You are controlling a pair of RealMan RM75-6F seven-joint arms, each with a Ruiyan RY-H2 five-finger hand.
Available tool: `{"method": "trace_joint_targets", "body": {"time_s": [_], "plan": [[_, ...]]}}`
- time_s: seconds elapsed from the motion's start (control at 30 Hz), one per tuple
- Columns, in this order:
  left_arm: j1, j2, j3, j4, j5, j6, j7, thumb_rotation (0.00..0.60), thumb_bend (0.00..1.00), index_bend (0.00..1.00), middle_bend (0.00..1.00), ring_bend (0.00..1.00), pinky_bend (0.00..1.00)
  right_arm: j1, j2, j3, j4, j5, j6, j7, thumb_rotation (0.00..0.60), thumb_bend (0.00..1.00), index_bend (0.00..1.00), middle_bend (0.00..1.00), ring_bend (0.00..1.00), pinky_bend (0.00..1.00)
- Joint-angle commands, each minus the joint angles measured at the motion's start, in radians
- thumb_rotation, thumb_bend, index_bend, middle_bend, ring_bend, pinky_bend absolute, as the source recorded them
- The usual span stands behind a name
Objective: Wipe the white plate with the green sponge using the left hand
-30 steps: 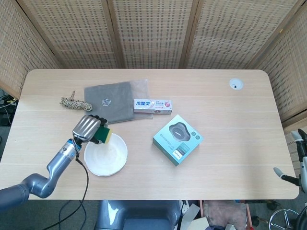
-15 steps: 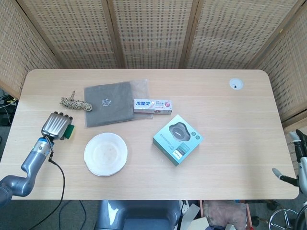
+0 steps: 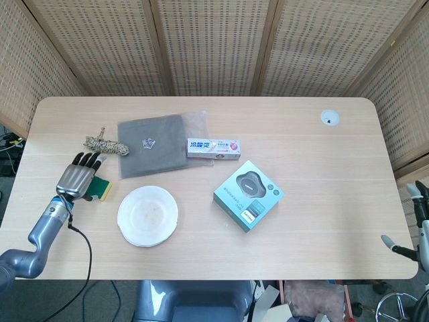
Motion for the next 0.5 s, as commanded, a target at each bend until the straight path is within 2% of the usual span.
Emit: {"method": "trace_joint_targets", "body": {"time_s": [0.03,0.1,0.2,0.27,0.3,0.33,0.5], "plan": [[0.052,0.121,-0.041,-0.200,-0.017,0.110,-0.018,0.600,0.00,0.00,0.00,0.00,0.00,-0.003,0.003,-0.001,-0.001,-0.005,0.005,0.008,0.600,0.00,0.00,0.00,0.00,0.00],[0.076,0.152,-0.051,-0.262,-0.017,0.160,-0.022,0.600,0.00,0.00,0.00,0.00,0.00,-0.005,0.004,-0.002,-0.001,-0.009,0.008,0.014,0.600,0.00,0.00,0.00,0.00,0.00],[0.173,0.191,-0.062,-0.379,0.004,0.379,0.026,0.600,0.00,0.00,0.00,0.00,0.00,-0.009,0.010,-0.003,0.000,-0.015,0.014,0.033,0.600,0.00,0.00,0.00,0.00,0.00],[0.239,0.192,-0.052,-0.435,0.015,0.500,0.060,0.600,0.00,0.00,0.00,0.00,0.00,-0.011,0.010,-0.002,0.003,-0.018,0.020,0.040,0.600,0.00,0.00,0.00,0.00,0.00],[0.316,0.208,-0.027,-0.516,0.007,0.595,0.073,0.600,0.00,0.00,0.00,0.00,0.00,-0.011,0.010,-0.005,0.007,-0.028,0.021,0.042,0.600,0.00,0.00,0.00,0.00,0.00],[0.349,0.217,-0.010,-0.556,0.015,0.641,0.101,0.600,0.00,0.00,0.00,0.00,0.00,-0.011,0.009,-0.006,0.011,-0.034,0.021,0.043,0.600,0.00,0.00,0.00,0.00,0.00],[0.409,0.262,0.025,-0.679,0.019,0.703,0.189,0.600,0.00,0.00,0.00,0.00,0.00,-0.009,0.007,-0.006,0.023,-0.032,0.016,0.050,0.600,0.00,0.00,0.00,0.00,0.00]]}}
